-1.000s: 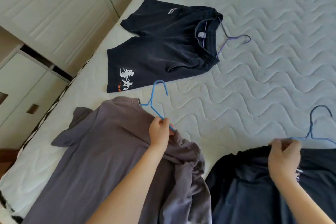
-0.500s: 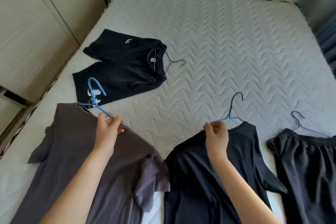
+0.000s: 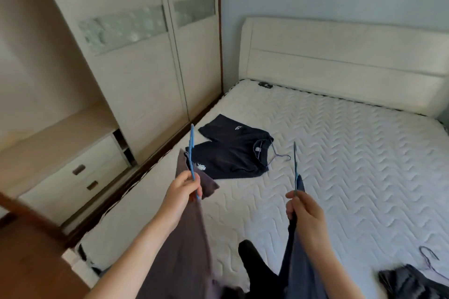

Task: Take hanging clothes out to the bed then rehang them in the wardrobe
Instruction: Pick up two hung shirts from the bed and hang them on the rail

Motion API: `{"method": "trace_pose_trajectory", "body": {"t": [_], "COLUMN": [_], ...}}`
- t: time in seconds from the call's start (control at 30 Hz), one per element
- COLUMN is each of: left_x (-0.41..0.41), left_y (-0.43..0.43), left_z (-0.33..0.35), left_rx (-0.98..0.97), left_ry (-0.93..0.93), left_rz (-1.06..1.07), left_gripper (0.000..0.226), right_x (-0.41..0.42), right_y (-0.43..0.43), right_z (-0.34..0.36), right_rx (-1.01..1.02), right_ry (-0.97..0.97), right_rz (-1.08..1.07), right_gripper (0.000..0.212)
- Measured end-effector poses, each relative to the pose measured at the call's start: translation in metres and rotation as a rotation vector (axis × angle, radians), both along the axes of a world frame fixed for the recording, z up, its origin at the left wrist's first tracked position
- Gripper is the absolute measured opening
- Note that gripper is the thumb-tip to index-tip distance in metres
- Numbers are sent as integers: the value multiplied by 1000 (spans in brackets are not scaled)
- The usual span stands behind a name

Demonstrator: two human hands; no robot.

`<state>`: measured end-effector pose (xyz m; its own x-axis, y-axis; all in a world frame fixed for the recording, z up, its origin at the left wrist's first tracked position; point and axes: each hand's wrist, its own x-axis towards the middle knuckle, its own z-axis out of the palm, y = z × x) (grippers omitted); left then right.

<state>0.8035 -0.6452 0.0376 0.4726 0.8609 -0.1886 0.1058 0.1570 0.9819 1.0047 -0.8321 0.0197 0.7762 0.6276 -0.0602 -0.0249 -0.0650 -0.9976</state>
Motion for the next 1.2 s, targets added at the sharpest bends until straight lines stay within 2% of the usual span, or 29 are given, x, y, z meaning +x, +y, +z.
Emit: {"method": "trace_pose_trajectory", "body": {"t": [0.1, 0.2, 0.4, 0.57, 0.67, 0.8, 0.97, 1.2], "left_x": [-42, -92, -223, -350, -427, -513, -613, -707], "left_y": [-15, -27, -52, -101, -144, -192, -205, -189], "left_z": [41, 63, 92, 101, 87, 65, 44, 29], "left_rx": [-38, -94, -65, 1, 1, 0, -102, -167], "left_ry": [-135, -195, -132, -97, -57, -56, 15, 15], "left_rz": [37, 131, 367, 578, 710, 836, 1007, 1062], "left_gripper": [20, 21, 23, 22, 30, 42, 21, 20], "right_x": [-30, -62, -140, -224, -289, -379, -489, -628], "right_y": [-2, 2, 25, 48, 61, 74, 95, 141], "right_z": [37, 65, 99, 113, 99, 65, 40, 23], "right_rx": [77, 156, 272, 342, 313, 227, 135, 30], "right_ry": [-48, -89, -152, -110, -90, -178, -202, -207], "right_rz": [154, 310, 587, 801, 896, 1000, 1069, 1150], "right_gripper": [25, 27, 29, 30, 28, 27, 26, 26]}}
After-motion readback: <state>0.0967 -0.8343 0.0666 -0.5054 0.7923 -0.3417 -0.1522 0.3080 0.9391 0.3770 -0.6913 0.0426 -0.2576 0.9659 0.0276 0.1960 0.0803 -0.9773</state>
